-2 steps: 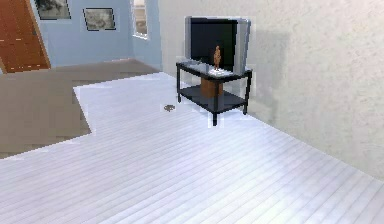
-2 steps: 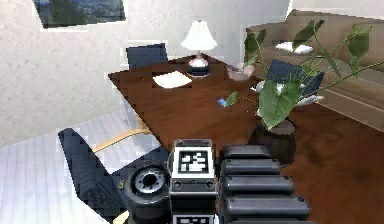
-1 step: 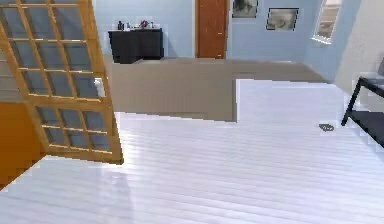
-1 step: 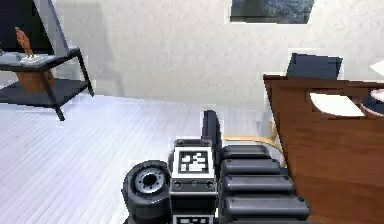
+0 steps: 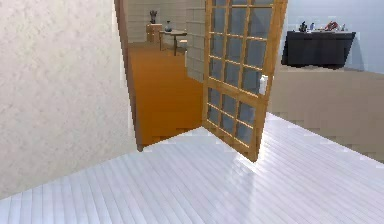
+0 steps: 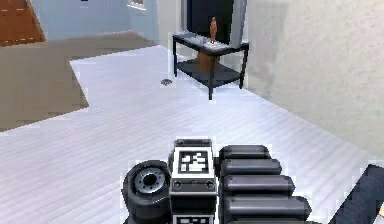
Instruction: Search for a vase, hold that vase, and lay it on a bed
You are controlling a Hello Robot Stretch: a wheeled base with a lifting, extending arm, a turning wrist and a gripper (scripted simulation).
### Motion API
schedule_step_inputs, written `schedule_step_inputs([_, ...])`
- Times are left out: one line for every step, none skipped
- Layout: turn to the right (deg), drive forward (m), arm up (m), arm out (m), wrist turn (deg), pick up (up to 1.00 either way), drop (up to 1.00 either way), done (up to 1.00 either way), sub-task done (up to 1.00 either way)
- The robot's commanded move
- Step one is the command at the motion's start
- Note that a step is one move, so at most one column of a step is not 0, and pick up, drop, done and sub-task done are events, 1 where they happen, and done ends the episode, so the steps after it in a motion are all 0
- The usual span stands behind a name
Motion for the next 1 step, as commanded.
schedule_step_inputs([-3.0,0.0,0.0,0.0,0.0,0.0,0.0,0.0,0.0])
